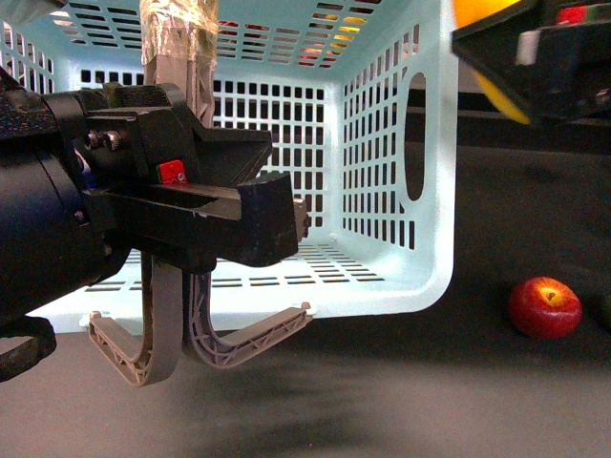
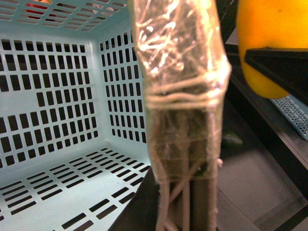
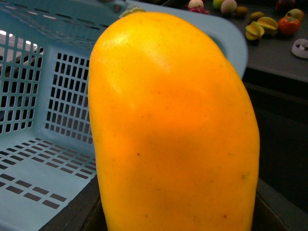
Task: Pick mango with right arm and hold basket with left
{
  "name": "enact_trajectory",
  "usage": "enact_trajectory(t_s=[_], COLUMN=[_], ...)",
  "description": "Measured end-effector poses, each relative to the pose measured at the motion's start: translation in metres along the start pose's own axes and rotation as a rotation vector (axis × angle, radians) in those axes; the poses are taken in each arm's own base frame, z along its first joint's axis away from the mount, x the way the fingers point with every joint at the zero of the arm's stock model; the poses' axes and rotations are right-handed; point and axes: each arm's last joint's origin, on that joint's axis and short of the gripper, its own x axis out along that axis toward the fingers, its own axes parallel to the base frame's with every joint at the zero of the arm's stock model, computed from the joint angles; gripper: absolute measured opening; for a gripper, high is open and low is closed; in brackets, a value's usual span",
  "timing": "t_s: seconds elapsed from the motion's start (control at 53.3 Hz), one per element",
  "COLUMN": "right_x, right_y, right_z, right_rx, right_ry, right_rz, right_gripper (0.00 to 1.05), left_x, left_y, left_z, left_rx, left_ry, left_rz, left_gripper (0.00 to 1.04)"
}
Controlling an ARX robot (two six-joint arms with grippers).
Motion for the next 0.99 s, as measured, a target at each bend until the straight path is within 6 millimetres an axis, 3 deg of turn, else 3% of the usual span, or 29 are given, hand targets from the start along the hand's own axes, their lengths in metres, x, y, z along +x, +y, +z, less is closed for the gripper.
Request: enact_trajectory(t_s=[0.356, 0.581, 0.788, 0.994], right_x=[0.051, 0.077, 0.085, 0.081], right_y=[0.034, 0.036, 0.038, 0.039], right_z=[-0.017, -0.03, -0.033, -0.023], right_rx=[-0.03, -0.015, -0.003, 0.03], right_ry=[0.06, 0.082, 0.069, -0.012], right_rz=[0.022, -0.013, -0.008, -0.039], right_gripper=[0.58, 0.58, 0.58, 0.98], left_x=[0.0, 0.0, 0.0, 0.0], left_y=[0.0, 0.0, 0.0, 0.0], left_z=[0.0, 0.0, 0.0, 0.0], left_rx=[0.0, 0.0, 0.0, 0.003], left_ry=[0.0, 0.0, 0.0, 0.001], left_rz=[0.0, 0.0, 0.0, -0.004], left_gripper=[0.08, 0.08, 0.08, 0.08])
